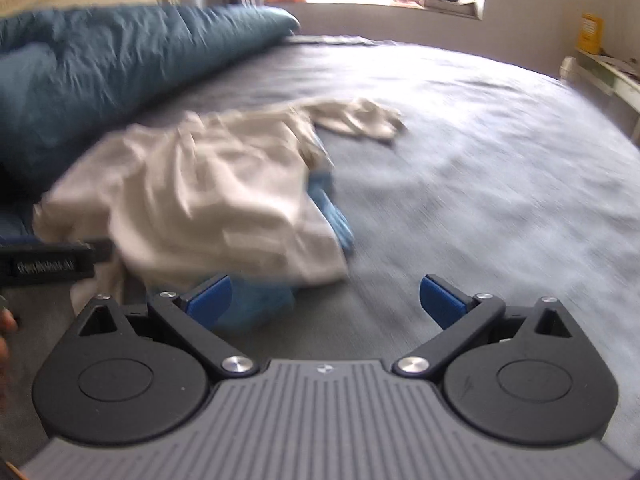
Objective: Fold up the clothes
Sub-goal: 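Grasp the white sweatshirt with both grippers and lift it from the pile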
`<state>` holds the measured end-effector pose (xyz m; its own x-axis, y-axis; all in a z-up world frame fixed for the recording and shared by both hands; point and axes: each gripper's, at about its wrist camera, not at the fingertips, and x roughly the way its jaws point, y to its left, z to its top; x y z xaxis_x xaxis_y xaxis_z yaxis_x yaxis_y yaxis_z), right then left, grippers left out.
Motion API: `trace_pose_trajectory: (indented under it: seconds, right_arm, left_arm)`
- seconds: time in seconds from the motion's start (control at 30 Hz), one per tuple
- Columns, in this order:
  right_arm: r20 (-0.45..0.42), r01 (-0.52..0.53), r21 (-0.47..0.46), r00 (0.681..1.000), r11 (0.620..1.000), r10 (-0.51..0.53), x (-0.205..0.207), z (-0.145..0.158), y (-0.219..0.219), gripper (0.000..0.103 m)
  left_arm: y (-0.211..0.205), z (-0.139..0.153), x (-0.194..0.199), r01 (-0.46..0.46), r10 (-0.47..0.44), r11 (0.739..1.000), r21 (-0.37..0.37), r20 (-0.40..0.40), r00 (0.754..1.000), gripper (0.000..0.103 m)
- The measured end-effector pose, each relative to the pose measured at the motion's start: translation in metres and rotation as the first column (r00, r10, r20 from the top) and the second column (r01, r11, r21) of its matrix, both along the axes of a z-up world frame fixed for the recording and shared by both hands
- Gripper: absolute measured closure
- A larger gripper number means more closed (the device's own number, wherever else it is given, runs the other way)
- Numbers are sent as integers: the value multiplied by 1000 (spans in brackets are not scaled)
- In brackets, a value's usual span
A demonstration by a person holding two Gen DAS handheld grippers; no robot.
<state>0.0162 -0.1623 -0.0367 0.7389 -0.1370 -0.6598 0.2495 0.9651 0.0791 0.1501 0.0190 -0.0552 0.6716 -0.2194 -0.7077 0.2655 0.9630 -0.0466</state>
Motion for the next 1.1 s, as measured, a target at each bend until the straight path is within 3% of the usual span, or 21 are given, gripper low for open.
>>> trace_pose_trajectory:
  seconds: [0.07,0.17,0.27,0.4,0.5,0.53,0.57,0.63,0.7,0.83,1.0,1.1]
  right_arm:
    - [34,-40,27,999,999,39,30,-3,-1,6]
    - [59,-119,47,991,992,116,79,-14,2,11]
    - [-2,-144,79,990,986,144,124,-38,2,29]
    - [-90,-159,109,981,981,169,163,-73,7,40]
    - [-141,-160,88,975,983,172,175,-88,14,50]
    - [-146,-166,74,973,983,176,176,-88,18,61]
    - [-151,-173,66,972,983,181,176,-84,22,83]
    - [-152,-180,65,971,982,187,170,-74,27,94]
    - [-139,-183,72,972,980,192,162,-65,28,97]
    - [-89,-172,226,977,959,196,143,-52,9,99]
    - [18,-227,440,970,869,244,109,-34,-8,99]
    - [60,-251,550,963,797,262,83,-30,-17,99]
  left_arm:
    - [-1,-14,26,19,-20,1000,-23,-38,999,4]
    - [-4,-37,59,40,-43,999,-31,-103,994,19]
    - [-7,-59,77,55,-58,998,-22,-153,986,30]
    - [-12,-74,85,81,-86,996,-36,-168,982,46]
    - [-15,-78,87,100,-103,995,-27,-173,980,70]
    - [-15,-77,86,109,-112,994,-23,-168,979,76]
    - [-15,-75,84,119,-121,993,-23,-159,980,81]
    - [-13,-67,78,146,-150,989,-38,-140,979,92]
    - [-8,-60,72,171,-178,983,-63,-129,976,94]
    - [2,-39,55,231,-247,960,-155,-89,965,95]
    - [7,-18,26,324,-354,908,-265,-74,932,100]
    - [1,-13,2,376,-408,888,-265,-73,910,100]
